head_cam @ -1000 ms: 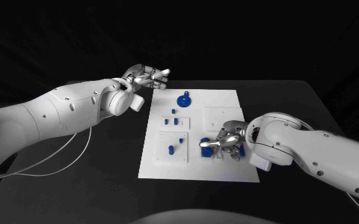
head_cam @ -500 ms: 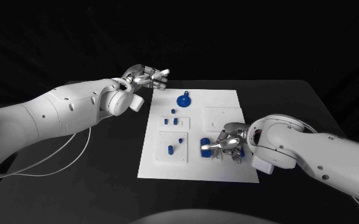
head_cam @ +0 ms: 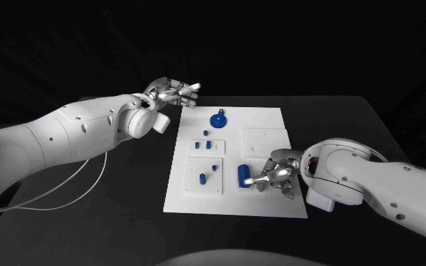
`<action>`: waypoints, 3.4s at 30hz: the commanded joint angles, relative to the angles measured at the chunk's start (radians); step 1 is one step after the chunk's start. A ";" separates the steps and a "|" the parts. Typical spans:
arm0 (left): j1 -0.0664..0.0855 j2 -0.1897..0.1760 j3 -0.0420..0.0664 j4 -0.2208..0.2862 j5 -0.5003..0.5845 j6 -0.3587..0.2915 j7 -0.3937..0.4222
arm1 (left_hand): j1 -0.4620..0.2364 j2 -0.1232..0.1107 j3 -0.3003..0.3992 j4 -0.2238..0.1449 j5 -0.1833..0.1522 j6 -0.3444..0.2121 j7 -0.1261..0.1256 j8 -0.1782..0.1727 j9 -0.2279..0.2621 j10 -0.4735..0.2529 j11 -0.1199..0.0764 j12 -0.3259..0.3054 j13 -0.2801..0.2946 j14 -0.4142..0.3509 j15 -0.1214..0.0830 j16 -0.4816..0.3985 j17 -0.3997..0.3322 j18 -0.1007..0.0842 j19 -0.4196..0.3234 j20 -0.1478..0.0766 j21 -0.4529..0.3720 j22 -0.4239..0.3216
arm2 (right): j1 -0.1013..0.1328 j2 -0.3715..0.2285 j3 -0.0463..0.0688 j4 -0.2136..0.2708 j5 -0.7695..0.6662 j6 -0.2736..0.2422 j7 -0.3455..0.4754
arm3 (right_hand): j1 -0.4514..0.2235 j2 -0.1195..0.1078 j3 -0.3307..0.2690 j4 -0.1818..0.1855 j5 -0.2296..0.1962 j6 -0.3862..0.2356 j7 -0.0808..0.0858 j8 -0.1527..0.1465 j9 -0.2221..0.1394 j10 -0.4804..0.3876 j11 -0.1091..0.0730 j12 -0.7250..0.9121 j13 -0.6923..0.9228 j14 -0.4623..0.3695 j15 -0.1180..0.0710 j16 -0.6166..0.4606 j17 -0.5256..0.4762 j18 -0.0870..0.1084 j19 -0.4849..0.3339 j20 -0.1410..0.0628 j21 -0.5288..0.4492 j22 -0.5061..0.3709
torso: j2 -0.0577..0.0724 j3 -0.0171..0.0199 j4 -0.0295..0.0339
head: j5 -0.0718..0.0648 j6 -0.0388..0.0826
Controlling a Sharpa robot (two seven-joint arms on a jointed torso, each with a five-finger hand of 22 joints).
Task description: Assemble the parts on the task board
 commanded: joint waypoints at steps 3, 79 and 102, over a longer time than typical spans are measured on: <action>-0.001 -0.001 0.001 0.002 -0.004 0.015 0.002 | 0.002 0.002 0.000 -0.005 0.007 0.001 -0.001 -0.001 0.001 -0.008 0.001 0.000 0.001 -0.007 -0.001 -0.002 0.001 -0.006 -0.002 0.006 0.006 -0.001 | -0.001 -0.006 0.000 0.006 -0.010 0.056 0.009 | 0.012 0.014 -0.011 -0.031 0.037 0.005 -0.008 0.005 0.012 0.008 -0.003 0.004 -0.002 0.002 -0.004 0.005 -0.001 -0.021 0.043 -0.008 0.006 0.002 | 0.001 0.0001 0.0020 | 0.000 -0.004; -0.001 -0.005 0.000 -0.002 -0.012 0.029 -0.014 | -0.018 0.037 0.001 -0.054 0.008 0.003 -0.002 -0.001 0.001 -0.007 0.001 0.001 0.001 -0.009 0.000 -0.002 0.003 -0.005 -0.002 0.007 0.008 -0.007 | -0.022 0.012 0.008 -0.010 -0.067 -0.068 0.079 | 0.029 0.115 -0.108 -0.060 0.215 0.035 -0.019 0.005 0.029 0.019 -0.011 0.020 0.022 0.001 -0.010 0.007 -0.012 -0.025 0.045 -0.014 0.036 0.006 | -0.001 -0.0012 0.0010 | -0.001 -0.021; -0.001 -0.008 0.000 -0.002 -0.013 0.030 -0.015 | -0.018 0.037 0.001 -0.054 0.008 0.003 -0.002 -0.001 0.001 -0.007 0.001 0.001 0.001 -0.009 0.000 -0.002 0.003 -0.005 -0.002 0.007 0.008 -0.007 | -0.044 -0.005 0.033 0.004 -0.062 0.036 0.087 | 0.088 0.007 0.166 -0.234 0.234 0.055 -0.032 0.005 -0.012 0.020 -0.019 0.019 0.025 0.001 -0.016 0.003 -0.013 -0.032 0.045 -0.020 0.034 0.009 | 0.000 -0.0012 0.0017 | 0.001 -0.020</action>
